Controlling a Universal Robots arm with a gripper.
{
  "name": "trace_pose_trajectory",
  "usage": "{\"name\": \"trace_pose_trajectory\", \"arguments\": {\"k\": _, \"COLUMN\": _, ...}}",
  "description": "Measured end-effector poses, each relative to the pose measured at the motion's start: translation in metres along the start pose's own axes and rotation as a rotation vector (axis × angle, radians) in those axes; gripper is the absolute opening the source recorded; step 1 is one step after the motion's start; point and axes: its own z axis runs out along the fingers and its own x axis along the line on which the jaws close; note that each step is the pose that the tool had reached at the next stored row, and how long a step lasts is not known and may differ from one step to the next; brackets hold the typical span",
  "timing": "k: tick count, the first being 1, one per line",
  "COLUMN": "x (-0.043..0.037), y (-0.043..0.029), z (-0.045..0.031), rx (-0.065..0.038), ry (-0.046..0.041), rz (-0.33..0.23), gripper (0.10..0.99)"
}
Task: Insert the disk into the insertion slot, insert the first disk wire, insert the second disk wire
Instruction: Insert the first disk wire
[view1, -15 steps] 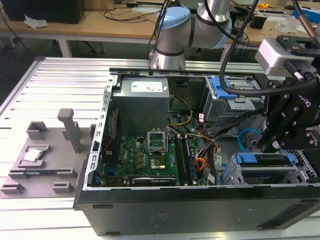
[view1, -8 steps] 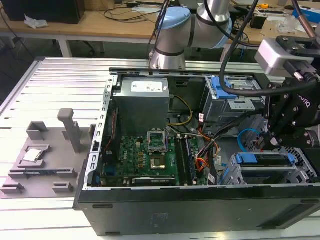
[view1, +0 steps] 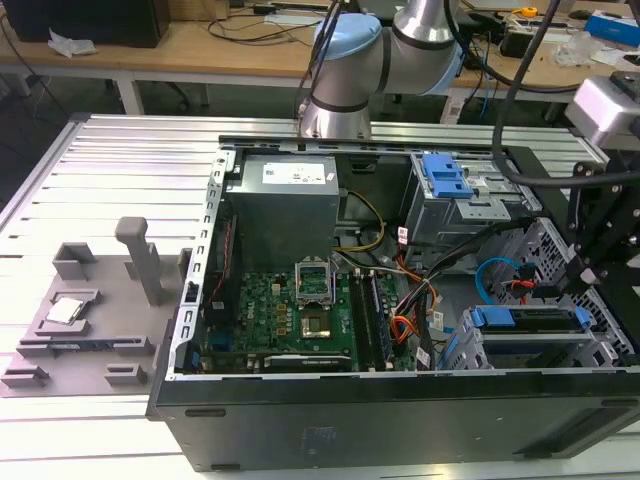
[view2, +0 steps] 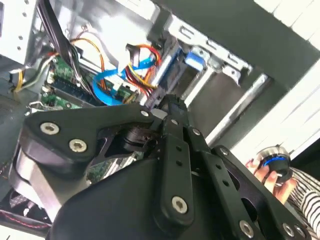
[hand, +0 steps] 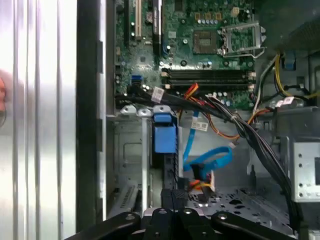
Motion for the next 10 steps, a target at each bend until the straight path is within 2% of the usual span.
{"name": "trace_pose_trajectory", "arguments": {"k": 2, "x": -0.0043, "y": -0.0008, "z": 0.0040, "rx": 0.000, "ry": 0.0000, "rz": 0.000, "gripper": 0.106}}
{"name": "trace_pose_trajectory", "arguments": {"k": 7, "x": -0.0043, "y": -0.0007, "z": 0.0041, "rx": 0.000, "ry": 0.0000, "rz": 0.000, "gripper": 0.114}}
{"name": "trace_pose_trajectory", "arguments": {"k": 9, "x": -0.0043, "y": -0.0007, "z": 0.0042, "rx": 0.000, "ry": 0.0000, "rz": 0.000, "gripper": 0.235}}
{"name": "trace_pose_trajectory", "arguments": {"k": 10, "x": -0.0043, "y": -0.0008, "z": 0.0042, "rx": 0.000, "ry": -0.0001, "rz": 0.000, "gripper": 0.235}}
